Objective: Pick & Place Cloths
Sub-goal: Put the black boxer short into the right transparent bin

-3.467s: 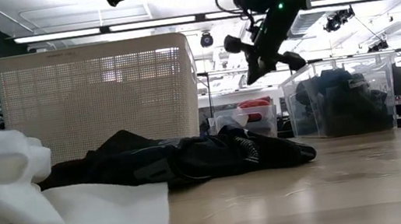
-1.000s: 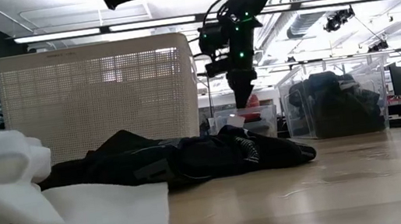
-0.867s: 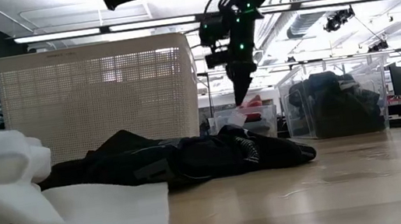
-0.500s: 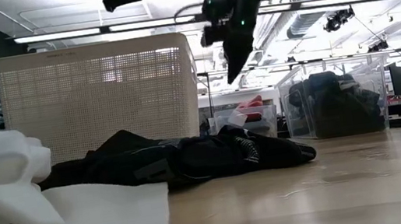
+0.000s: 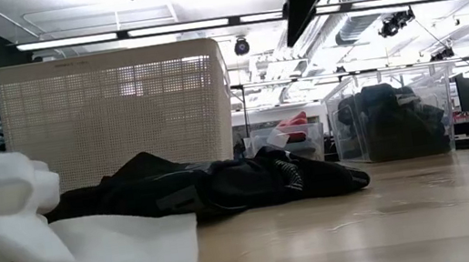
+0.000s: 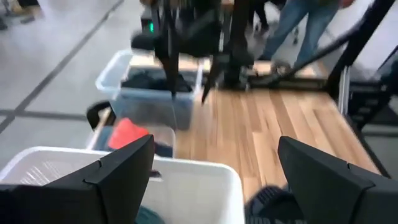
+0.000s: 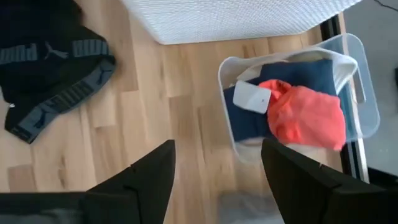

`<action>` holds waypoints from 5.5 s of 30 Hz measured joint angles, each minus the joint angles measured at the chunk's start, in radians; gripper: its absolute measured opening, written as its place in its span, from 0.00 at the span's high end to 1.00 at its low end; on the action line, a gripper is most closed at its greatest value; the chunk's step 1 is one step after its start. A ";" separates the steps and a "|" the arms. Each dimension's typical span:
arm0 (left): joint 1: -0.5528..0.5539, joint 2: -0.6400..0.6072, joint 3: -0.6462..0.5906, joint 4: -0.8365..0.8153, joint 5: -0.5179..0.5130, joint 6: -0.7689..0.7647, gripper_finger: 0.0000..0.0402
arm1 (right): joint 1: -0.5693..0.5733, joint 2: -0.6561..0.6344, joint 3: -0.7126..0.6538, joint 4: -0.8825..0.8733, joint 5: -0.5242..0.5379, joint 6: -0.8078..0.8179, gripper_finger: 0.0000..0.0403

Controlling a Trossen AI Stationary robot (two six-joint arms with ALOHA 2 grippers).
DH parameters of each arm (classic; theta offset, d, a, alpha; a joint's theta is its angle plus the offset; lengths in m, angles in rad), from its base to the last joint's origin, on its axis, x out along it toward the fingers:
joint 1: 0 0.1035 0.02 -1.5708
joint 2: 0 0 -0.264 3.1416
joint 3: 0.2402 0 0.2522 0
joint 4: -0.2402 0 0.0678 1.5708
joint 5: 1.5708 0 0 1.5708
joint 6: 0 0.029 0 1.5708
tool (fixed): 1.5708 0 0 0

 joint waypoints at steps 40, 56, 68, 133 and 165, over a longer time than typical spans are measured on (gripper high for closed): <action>-0.892 0.169 -0.365 0.077 -0.521 -0.292 0.16 | 0.799 -0.089 -0.001 -0.113 0.462 1.160 0.44; -0.894 0.491 -0.373 0.229 -0.709 -0.289 0.16 | 0.961 -0.048 -0.011 0.111 0.489 1.350 0.44; -0.893 0.643 -0.370 0.294 -0.744 -0.300 0.16 | 0.963 -0.017 -0.011 0.132 0.504 1.396 0.44; -0.832 0.324 0.003 0.024 -0.790 0.023 0.92 | 0.987 0.081 -0.011 0.235 0.704 1.158 0.44; -0.702 0.324 0.003 0.281 -0.669 0.003 0.92 | 0.922 -0.117 -0.011 0.024 0.868 1.421 0.21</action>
